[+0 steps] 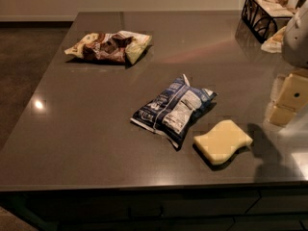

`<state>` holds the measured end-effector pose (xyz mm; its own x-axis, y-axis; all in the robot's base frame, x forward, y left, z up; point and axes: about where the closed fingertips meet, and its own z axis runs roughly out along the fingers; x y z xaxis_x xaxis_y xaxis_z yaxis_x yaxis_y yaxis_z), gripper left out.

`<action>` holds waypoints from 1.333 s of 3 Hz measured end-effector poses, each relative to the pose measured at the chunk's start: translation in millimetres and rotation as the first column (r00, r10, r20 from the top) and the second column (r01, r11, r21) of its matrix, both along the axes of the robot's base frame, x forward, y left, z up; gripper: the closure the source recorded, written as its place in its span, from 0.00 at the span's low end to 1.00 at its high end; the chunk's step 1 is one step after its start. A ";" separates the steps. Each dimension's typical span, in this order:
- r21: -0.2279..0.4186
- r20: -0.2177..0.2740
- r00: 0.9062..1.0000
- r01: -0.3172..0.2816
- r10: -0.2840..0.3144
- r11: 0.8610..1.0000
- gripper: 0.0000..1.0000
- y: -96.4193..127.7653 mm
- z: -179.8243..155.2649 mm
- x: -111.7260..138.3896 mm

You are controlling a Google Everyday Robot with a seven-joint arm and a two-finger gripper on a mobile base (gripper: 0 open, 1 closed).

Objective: Move brown chip bag near blue chip bag

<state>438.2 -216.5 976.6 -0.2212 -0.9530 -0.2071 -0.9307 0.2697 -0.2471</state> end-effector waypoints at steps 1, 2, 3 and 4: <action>0.000 0.001 1.000 0.000 0.000 1.000 0.00 0.1 0.3 0.1; 0.016 0.025 0.999 -0.035 0.035 0.999 0.00 11.8 4.0 13.8; 0.023 0.050 0.994 -0.097 0.096 0.995 0.00 31.9 5.7 37.1; 0.017 0.069 0.985 -0.163 0.161 0.987 0.00 53.5 5.9 60.3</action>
Offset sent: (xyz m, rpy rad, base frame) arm 0.0339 0.0280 0.0045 0.0404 -0.0379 0.0883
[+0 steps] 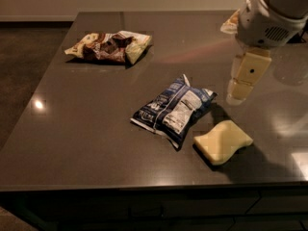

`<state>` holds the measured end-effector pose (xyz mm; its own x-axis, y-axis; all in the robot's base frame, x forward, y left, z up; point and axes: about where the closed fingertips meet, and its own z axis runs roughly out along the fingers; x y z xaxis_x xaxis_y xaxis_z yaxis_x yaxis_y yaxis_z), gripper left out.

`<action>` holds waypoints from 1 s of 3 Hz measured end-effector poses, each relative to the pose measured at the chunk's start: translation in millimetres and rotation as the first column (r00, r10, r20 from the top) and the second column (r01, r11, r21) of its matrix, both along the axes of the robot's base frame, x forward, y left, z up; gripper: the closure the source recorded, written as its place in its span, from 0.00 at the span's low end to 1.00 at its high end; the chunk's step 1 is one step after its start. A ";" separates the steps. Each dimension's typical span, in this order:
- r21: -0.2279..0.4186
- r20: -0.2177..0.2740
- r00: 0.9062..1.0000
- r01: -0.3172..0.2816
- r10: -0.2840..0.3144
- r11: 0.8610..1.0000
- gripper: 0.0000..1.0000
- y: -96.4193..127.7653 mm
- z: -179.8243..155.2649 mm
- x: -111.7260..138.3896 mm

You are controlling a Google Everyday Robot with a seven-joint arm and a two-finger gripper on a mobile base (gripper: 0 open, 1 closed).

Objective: Move brown chip bag near blue chip bag

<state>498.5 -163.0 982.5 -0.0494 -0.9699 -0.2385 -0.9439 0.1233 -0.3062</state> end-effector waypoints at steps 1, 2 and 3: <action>-0.002 0.014 0.998 -0.061 0.061 0.998 0.00 23.1 -3.6 25.0; 0.014 0.018 0.995 -0.102 0.102 0.995 0.00 43.8 -10.1 49.5; 0.050 -0.004 0.993 -0.121 0.122 0.991 0.00 66.0 -22.9 75.4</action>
Offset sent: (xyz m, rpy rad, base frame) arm 0.0797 0.0672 -0.0198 0.0339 -0.0109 0.1510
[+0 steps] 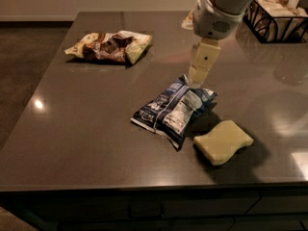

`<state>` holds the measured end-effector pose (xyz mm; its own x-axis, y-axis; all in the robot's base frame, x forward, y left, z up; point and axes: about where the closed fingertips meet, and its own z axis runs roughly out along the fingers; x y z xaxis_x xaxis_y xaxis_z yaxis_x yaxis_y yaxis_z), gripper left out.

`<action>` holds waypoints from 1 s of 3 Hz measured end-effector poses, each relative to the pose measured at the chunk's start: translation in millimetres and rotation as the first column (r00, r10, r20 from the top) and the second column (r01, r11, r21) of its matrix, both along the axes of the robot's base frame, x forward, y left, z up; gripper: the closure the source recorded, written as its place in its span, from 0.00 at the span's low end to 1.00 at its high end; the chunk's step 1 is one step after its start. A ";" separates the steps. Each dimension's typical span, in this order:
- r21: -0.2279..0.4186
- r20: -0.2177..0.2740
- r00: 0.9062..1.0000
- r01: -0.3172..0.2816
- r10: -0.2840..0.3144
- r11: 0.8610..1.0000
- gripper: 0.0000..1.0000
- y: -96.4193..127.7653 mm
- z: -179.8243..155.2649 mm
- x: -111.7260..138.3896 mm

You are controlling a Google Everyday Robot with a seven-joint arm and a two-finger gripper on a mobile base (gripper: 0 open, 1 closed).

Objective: Move brown chip bag near blue chip bag

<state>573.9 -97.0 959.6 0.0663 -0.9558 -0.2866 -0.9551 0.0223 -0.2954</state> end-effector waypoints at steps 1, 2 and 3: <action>0.031 -0.038 0.999 0.017 -0.015 0.999 0.00 22.0 -13.5 31.0; 0.107 -0.106 0.985 0.147 -0.136 0.983 0.00 59.0 -37.5 92.4; 0.155 -0.131 0.967 0.238 -0.219 0.959 0.00 77.7 -45.2 119.7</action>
Offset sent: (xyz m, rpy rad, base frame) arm 0.1169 0.0666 -0.0449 0.1340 0.1458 -0.1902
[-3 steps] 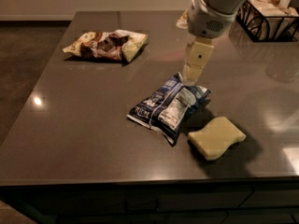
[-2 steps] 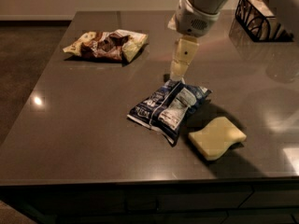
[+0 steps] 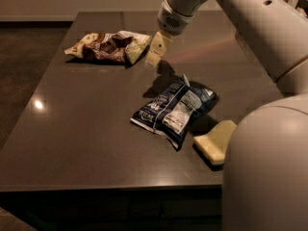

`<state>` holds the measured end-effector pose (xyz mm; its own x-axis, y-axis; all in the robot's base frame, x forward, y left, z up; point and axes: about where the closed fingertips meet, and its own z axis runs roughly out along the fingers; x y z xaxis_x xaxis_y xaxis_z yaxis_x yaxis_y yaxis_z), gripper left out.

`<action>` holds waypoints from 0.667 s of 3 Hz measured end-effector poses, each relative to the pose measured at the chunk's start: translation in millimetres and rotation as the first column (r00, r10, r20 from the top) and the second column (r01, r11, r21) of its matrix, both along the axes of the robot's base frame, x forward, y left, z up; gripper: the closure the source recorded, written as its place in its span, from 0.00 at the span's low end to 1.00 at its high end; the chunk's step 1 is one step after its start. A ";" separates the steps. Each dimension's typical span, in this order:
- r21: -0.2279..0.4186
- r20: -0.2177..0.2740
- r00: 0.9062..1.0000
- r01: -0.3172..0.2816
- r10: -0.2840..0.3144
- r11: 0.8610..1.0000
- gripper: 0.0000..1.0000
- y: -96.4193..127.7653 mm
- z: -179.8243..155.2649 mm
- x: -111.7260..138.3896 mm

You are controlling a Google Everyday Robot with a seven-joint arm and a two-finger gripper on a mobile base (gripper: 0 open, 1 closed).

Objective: Move brown chip bag near blue chip bag

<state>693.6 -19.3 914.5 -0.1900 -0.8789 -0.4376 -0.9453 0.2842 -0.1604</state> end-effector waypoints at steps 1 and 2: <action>0.056 0.006 0.995 0.098 -0.098 0.994 0.00 27.8 -1.8 23.1; 0.115 0.019 0.979 0.201 -0.205 0.973 0.00 60.8 -1.6 44.9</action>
Offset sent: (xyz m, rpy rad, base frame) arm 0.0670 0.0948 0.0048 0.1820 -0.0670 -0.3309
